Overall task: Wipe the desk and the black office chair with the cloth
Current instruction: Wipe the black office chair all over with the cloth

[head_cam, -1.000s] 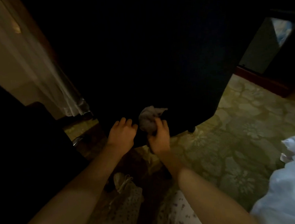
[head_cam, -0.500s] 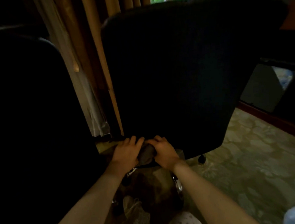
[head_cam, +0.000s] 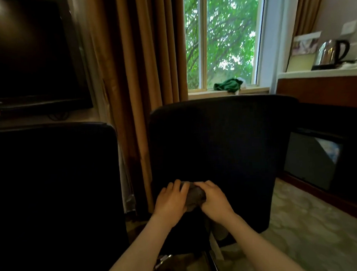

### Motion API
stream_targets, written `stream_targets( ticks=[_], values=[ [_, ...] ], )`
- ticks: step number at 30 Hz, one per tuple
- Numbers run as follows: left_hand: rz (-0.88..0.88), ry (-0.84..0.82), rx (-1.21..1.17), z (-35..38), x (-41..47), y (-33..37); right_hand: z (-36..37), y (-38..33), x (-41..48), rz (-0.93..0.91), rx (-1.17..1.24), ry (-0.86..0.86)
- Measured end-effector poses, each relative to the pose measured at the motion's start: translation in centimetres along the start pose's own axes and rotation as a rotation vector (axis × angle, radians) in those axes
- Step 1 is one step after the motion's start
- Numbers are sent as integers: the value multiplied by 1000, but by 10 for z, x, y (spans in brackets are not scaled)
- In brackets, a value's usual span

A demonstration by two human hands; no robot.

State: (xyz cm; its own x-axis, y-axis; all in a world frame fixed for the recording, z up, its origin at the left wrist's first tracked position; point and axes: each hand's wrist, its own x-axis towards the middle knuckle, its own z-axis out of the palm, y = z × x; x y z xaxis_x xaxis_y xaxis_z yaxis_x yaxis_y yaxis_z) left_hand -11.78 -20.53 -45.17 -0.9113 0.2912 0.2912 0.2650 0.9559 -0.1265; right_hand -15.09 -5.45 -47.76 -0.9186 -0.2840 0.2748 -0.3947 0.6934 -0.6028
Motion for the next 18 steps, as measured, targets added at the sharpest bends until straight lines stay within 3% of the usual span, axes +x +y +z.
stream_targets(
  ticks=[5,14,16,18],
  values=[
    [41,137,-39,-43,11,-3,-40,-36,11,-91,-22,133],
    [173,574,-83,-171,54,-35,-109,-123,56,-279,-59,840],
    [172,579,-41,-190,62,-39,-120,-132,67,-274,-86,885],
    [117,533,-18,-194,68,-49,-122,-141,78,-254,-112,818]
  ],
)
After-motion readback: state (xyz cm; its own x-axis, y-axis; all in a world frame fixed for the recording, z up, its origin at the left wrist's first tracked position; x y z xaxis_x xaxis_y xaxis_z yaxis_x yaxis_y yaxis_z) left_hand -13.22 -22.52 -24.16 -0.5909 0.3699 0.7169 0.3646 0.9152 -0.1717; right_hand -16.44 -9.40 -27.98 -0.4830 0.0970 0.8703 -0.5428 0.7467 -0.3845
